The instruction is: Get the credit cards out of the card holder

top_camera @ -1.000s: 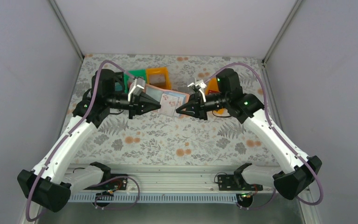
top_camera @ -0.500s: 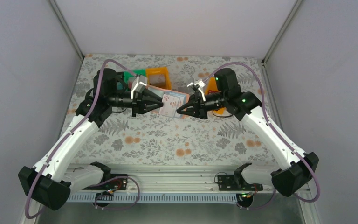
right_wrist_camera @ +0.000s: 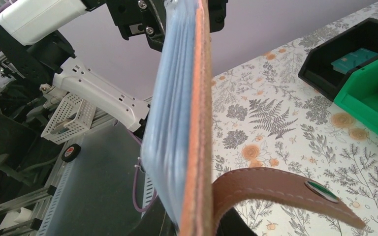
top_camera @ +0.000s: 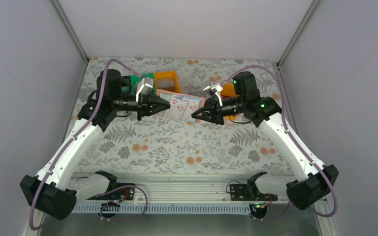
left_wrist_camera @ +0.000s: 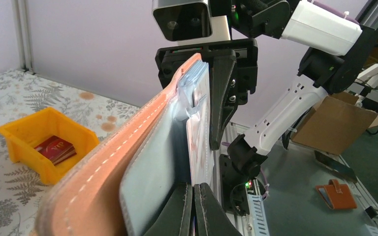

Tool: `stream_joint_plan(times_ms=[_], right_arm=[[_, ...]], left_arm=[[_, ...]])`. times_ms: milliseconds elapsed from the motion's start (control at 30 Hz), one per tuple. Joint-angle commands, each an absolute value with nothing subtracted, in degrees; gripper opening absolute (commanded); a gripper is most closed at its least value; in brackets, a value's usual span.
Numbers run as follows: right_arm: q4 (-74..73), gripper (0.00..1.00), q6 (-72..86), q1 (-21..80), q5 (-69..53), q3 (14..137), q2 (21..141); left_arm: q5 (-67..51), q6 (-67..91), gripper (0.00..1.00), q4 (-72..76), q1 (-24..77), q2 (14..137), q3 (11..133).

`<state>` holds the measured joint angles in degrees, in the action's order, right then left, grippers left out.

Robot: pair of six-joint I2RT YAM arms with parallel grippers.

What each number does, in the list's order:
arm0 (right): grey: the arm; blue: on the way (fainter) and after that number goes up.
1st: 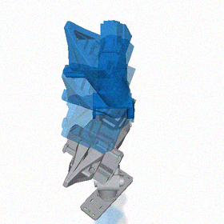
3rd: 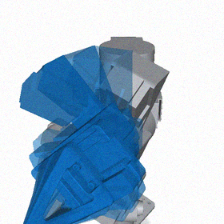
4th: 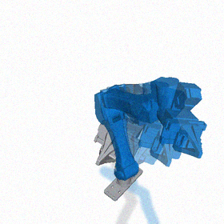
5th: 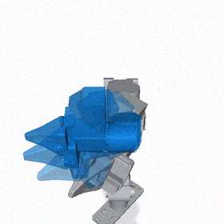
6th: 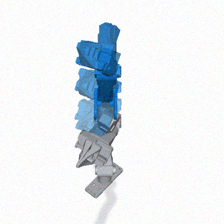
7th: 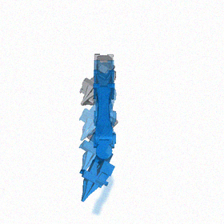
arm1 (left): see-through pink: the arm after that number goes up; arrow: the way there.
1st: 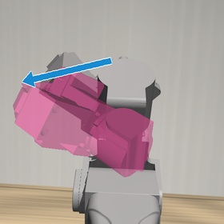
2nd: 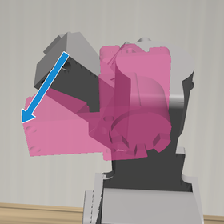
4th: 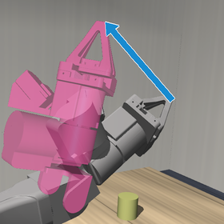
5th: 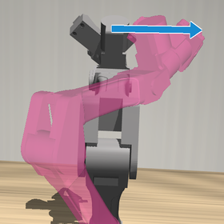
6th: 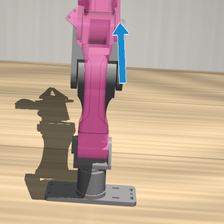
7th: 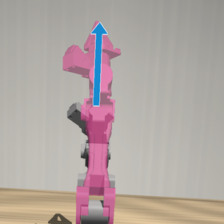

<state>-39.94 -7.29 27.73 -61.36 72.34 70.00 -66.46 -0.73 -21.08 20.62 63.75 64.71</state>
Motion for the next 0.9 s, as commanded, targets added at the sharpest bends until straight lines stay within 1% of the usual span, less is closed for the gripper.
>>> stream_joint_plan(times_ms=[0, 133, 233, 333, 467, 567, 600, 700, 733, 833, 867], right_arm=[[-41.22, 0.04, -9.12, 25.93, -64.59, 72.5, 69.38], [-40.77, 0.04, -8.01, 25.87, -65.98, 73.3, 70.75], [-38.94, 0.04, -6.27, 26.06, -66.95, 72.86, 71.24], [-36.79, 0.05, -4.64, 26.38, -67.57, 72.27, 71.62], [-32.19, 0.24, -0.84, 26.88, -68.49, 71.85, 71.29], [-29.11, 0.35, 1.67, 27.7, -66.4, 72.28, 70.98], [-27.6, 0.36, 2.98, 27.91, -65.33, 72.07, 70.76], [-24.7, 0.31, 5.61, 28.21, -62.32, 71.21, 70.63], [-24.21, 0.31, 5.97, 28.25, -61.29, 71.12, 70.68], [-23.51, 0.38, 7.09, 28.3, -60.15, 71.7, 71.7], [-23.05, 0.38, 7.62, 28.26, -59.95, 71.96, 72.18]], left_arm=[[-66.69, 0.46, 0.02, -19.83, 19.77, 63.35, 65.09], [-65.4, 4.46, 0.02, -16.07, 19.83, 63.28, 64.02], [-63.93, 11.6, 0.02, -8.92, 20.13, 62.94, 61.94], [-59.87, 16.19, 0.02, -4.35, 21.74, 62.68, 59.77], [-54.92, 18.09, 0.02, -3.34, 23.61, 62.45, 57.45], [-53.74, 18.25, 0.02, -2.79, 23.69, 62.7, 57.39], [-54.0, 18.46, 0.02, -2.13, 23.78, 62.74, 57.39], [-54.46, 18.27, 0.02, -1.85, 24.4, 63.18, 57.61], [-54.53, 18.14, 0.02, -1.85, 24.55, 63.22, 57.72], [-54.82, 18.06, 0.02, -1.31, 24.92, 63.28, 57.45], [-54.98, 17.95, 0.02, -0.97, 25.08, 63.26, 57.32]])
